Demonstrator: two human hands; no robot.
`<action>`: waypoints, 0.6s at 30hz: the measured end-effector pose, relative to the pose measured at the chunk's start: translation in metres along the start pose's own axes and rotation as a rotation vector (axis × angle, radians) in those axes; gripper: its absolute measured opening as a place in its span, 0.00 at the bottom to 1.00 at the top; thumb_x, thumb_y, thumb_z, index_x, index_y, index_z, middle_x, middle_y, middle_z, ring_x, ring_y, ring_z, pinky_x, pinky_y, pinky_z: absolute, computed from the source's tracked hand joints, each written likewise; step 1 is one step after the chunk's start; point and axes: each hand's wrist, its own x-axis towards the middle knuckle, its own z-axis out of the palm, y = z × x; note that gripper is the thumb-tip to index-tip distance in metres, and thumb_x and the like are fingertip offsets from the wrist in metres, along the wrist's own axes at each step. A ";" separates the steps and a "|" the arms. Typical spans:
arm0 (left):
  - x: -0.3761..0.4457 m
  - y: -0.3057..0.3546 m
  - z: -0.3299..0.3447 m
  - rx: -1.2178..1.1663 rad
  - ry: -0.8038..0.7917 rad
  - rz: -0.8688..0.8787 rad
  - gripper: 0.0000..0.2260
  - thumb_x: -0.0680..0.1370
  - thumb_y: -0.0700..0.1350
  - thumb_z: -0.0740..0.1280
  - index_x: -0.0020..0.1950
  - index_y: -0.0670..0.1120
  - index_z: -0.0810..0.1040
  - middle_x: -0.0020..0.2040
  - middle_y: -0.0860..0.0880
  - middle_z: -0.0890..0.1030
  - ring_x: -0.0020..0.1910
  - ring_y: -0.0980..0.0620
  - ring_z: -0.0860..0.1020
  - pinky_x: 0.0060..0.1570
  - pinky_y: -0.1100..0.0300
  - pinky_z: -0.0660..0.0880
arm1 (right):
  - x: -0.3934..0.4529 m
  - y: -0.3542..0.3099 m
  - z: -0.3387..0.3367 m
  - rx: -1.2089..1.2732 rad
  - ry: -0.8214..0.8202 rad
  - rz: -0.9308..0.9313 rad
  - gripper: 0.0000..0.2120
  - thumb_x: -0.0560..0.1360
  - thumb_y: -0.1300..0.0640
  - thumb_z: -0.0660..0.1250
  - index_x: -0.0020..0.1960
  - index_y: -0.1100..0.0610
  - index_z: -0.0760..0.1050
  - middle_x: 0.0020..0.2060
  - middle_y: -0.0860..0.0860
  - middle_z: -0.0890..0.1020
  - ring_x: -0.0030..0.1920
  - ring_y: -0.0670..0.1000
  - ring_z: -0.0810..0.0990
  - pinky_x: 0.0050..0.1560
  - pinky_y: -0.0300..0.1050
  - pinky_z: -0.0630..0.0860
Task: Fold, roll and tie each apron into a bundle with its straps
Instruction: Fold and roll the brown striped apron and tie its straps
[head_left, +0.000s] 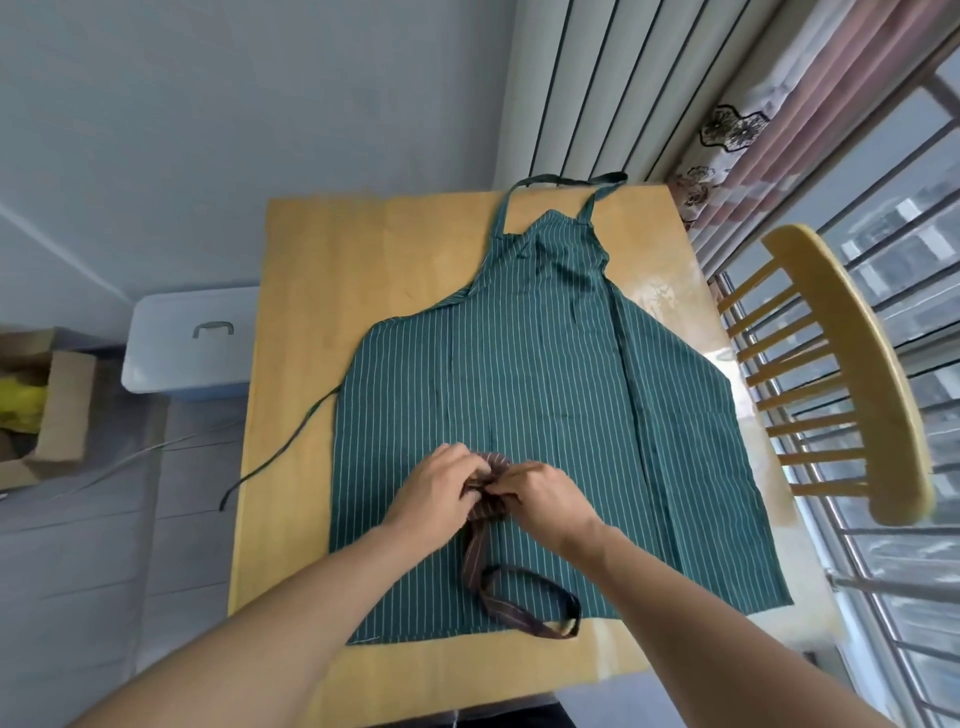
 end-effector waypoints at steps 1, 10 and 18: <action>0.002 -0.001 0.002 -0.049 -0.038 0.000 0.14 0.78 0.42 0.73 0.63 0.50 0.80 0.57 0.56 0.77 0.60 0.57 0.74 0.68 0.60 0.70 | 0.001 0.000 -0.003 0.033 -0.015 0.026 0.14 0.81 0.61 0.65 0.62 0.50 0.83 0.54 0.49 0.87 0.51 0.50 0.85 0.59 0.46 0.80; 0.008 -0.015 0.018 -0.205 -0.047 -0.127 0.05 0.85 0.47 0.60 0.51 0.50 0.73 0.50 0.54 0.75 0.52 0.55 0.74 0.56 0.57 0.72 | 0.000 0.015 -0.019 0.755 0.158 0.390 0.04 0.77 0.57 0.75 0.49 0.57 0.81 0.41 0.47 0.87 0.41 0.40 0.84 0.44 0.35 0.79; 0.016 -0.018 0.020 -0.320 -0.004 -0.213 0.06 0.87 0.46 0.54 0.52 0.52 0.69 0.48 0.56 0.80 0.40 0.58 0.75 0.38 0.62 0.70 | 0.002 0.007 -0.029 0.477 -0.066 0.199 0.06 0.78 0.59 0.73 0.54 0.57 0.86 0.43 0.47 0.86 0.31 0.36 0.80 0.37 0.30 0.76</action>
